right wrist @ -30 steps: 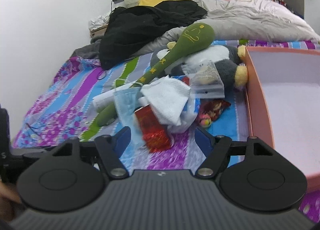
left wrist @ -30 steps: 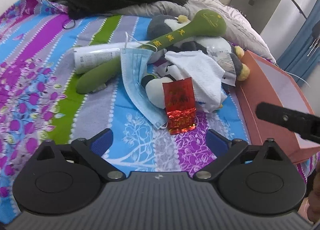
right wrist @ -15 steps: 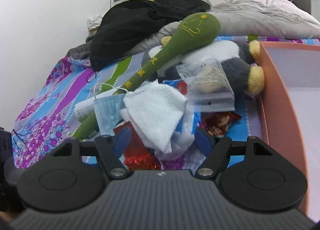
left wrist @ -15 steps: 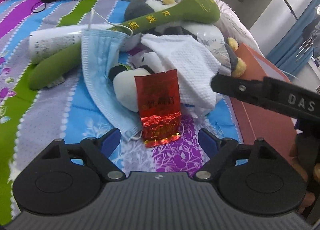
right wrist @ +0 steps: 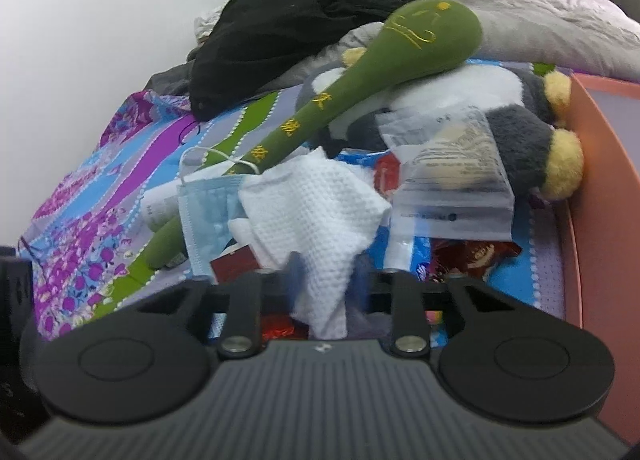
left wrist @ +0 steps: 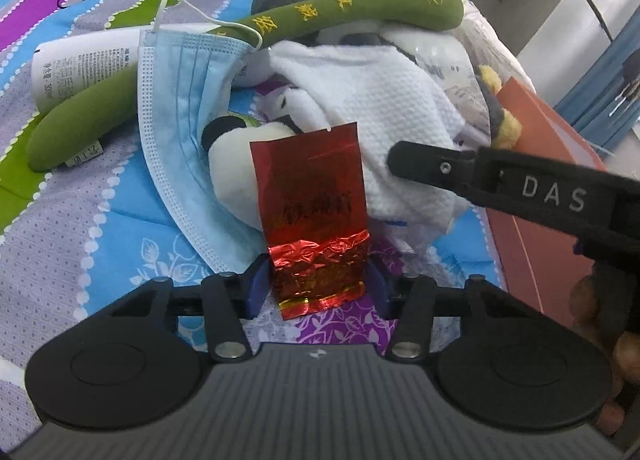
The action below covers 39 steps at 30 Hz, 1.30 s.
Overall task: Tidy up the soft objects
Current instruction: 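Grasp the red tea packet with the left tool while the right tool grasps the white wipe, then carry the red packet and white wipe with both tools over the orange box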
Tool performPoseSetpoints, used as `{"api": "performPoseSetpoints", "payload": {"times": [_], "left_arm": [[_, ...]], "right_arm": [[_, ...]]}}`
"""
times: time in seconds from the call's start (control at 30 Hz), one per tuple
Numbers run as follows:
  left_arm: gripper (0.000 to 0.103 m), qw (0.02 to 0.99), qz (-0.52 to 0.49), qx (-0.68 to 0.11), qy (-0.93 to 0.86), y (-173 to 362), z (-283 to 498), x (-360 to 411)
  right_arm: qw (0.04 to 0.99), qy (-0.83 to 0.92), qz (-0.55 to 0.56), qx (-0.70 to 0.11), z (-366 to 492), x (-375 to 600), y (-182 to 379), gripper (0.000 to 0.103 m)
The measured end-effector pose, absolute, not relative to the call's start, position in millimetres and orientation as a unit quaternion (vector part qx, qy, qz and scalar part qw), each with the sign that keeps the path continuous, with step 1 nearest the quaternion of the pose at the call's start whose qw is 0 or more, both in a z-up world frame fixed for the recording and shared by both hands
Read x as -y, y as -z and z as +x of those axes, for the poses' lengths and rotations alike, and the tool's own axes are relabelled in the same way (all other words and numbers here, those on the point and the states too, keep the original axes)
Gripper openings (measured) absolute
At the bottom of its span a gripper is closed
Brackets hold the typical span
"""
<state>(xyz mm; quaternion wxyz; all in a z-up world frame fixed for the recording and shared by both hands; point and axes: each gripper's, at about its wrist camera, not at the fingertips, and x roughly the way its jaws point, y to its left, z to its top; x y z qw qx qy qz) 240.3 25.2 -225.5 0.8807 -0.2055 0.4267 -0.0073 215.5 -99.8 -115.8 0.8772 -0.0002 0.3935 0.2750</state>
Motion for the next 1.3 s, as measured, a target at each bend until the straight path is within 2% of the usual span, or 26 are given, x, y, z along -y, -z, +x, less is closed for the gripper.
{"api": "performPoseSetpoints", "payload": {"times": [0.13, 0.67, 1.3], "left_arm": [[0.056, 0.888, -0.201, -0.413, 0.005, 217.7, 234.5, -26.8], [0.056, 0.889, -0.198, -0.412, 0.014, 173.1, 181.2, -31.6], [0.056, 0.884, -0.159, -0.437, 0.045, 132.3, 128.2, -4.8]], "right_arm": [[0.882, -0.272, 0.007, -0.386, 209.0, 100.7, 107.6, 0.012], [0.899, -0.226, 0.014, -0.375, 152.5, 130.8, 64.4, 0.011], [0.914, -0.162, 0.004, -0.372, 68.7, 167.0, 51.4, 0.011]]}}
